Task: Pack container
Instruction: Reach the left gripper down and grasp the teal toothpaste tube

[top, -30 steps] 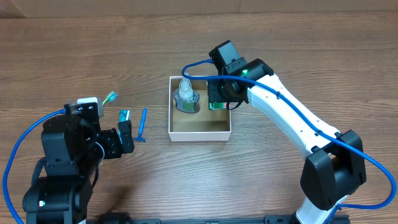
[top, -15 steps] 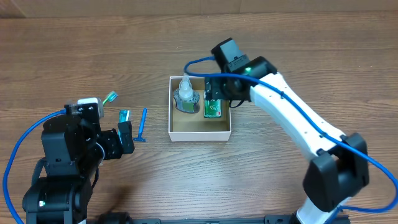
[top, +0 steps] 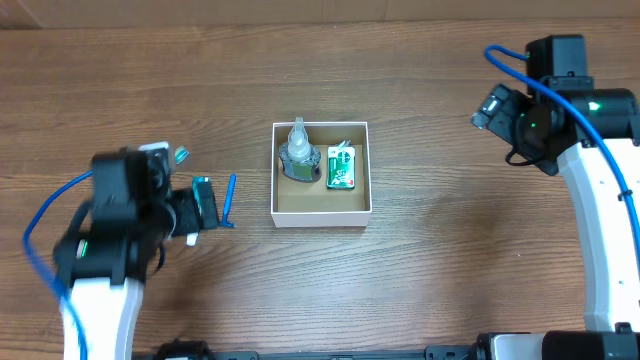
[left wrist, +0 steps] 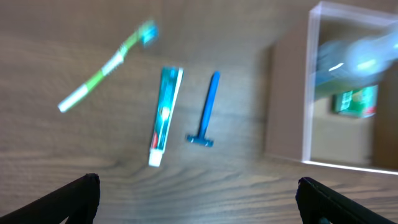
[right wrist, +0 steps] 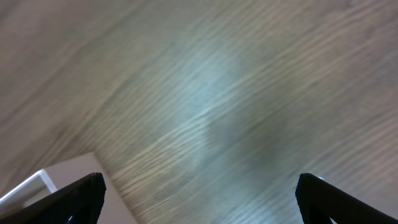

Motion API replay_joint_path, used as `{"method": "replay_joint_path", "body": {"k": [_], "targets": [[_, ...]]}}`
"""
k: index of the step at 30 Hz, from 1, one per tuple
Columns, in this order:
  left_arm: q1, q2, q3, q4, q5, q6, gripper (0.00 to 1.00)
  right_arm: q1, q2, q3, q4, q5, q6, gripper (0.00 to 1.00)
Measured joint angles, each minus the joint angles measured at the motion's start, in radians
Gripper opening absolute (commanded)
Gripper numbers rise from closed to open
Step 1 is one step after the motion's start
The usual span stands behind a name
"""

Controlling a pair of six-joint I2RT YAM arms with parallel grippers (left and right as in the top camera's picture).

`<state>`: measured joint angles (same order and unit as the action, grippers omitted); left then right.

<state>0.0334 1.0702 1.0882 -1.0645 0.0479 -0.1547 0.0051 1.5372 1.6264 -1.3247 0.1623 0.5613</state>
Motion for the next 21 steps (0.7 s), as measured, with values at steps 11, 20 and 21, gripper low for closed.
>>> {"method": "replay_joint_path", "body": {"k": [11,20,21], "targets": [[0.000,0.463,0.000,0.097,-0.023,-0.004,1.00,-0.017,0.006,-0.006,-0.025,-0.003,-0.019,1.00],[0.000,0.542,0.000,0.129,-0.069,-0.003,1.00,-0.017,0.006,-0.006,-0.041,-0.018,-0.105,1.00],[0.000,0.542,0.000,0.138,-0.072,0.000,1.00,-0.017,0.006,-0.006,-0.043,-0.020,-0.114,1.00]]}}
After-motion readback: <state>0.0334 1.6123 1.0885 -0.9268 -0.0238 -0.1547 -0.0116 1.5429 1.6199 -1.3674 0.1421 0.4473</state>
